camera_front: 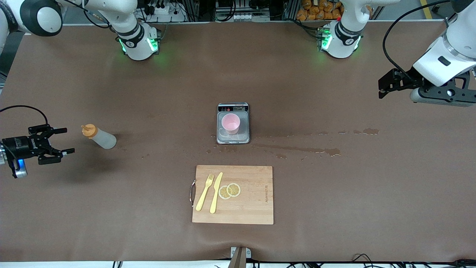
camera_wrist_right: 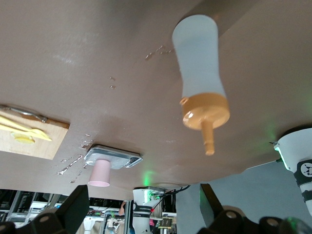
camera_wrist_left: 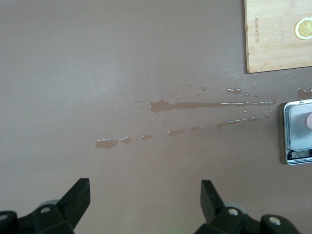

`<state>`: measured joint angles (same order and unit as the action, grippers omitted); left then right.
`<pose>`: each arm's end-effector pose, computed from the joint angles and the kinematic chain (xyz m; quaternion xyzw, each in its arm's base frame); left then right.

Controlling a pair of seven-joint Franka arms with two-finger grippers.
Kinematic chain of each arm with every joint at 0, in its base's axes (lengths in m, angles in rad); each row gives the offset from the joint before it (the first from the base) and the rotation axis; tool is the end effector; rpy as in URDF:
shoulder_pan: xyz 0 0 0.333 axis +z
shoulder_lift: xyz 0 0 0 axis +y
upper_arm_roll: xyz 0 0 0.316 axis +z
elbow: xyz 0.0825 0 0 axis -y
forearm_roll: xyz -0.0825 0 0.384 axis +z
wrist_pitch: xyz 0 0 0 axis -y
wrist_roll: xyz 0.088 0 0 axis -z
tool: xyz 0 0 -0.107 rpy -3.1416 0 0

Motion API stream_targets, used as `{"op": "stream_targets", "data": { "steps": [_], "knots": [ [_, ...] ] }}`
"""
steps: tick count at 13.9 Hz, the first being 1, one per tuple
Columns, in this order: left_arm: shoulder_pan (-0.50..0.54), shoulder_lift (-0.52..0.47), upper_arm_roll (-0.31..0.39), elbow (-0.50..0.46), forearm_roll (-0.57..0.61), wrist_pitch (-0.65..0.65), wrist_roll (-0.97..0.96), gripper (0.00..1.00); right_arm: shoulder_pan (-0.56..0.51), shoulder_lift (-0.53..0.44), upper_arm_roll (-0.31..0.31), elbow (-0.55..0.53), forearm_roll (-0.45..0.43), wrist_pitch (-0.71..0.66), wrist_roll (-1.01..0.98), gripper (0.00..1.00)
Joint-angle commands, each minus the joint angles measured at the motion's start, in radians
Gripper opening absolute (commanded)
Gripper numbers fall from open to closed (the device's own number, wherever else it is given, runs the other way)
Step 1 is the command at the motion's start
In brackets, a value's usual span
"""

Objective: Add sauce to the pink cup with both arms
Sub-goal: 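Open the right gripper and release the white squeeze bottle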

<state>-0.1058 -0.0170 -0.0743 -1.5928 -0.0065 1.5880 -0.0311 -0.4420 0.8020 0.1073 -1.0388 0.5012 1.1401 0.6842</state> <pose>0.5417 -0.0997 0.6250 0.9972 -0.0744 0.0058 0.0032 0.6565 -0.1852 0.3547 -0.7952 0.4232 0.3705 0.2264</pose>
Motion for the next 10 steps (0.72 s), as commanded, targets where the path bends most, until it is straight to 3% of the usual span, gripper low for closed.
{"op": "stream_targets", "data": {
  "steps": [1,3,6,10],
  "knots": [
    [0.001,-0.006,0.001,-0.004,-0.001,0.004,0.000,1.00,0.060,-0.085,0.000,-0.006,-0.020,-0.013,0.012,1.00],
    [0.001,-0.006,0.001,-0.004,-0.001,0.004,0.000,1.00,0.139,-0.142,-0.003,-0.006,-0.042,-0.013,0.014,1.00],
    [0.001,-0.008,0.001,-0.004,-0.001,0.004,-0.004,1.00,0.282,-0.207,-0.003,-0.006,-0.145,-0.010,0.020,1.00],
    [0.001,-0.008,0.001,-0.006,-0.001,0.004,-0.004,1.00,0.374,-0.251,-0.003,-0.006,-0.150,0.000,0.021,1.00]
  ]
}}
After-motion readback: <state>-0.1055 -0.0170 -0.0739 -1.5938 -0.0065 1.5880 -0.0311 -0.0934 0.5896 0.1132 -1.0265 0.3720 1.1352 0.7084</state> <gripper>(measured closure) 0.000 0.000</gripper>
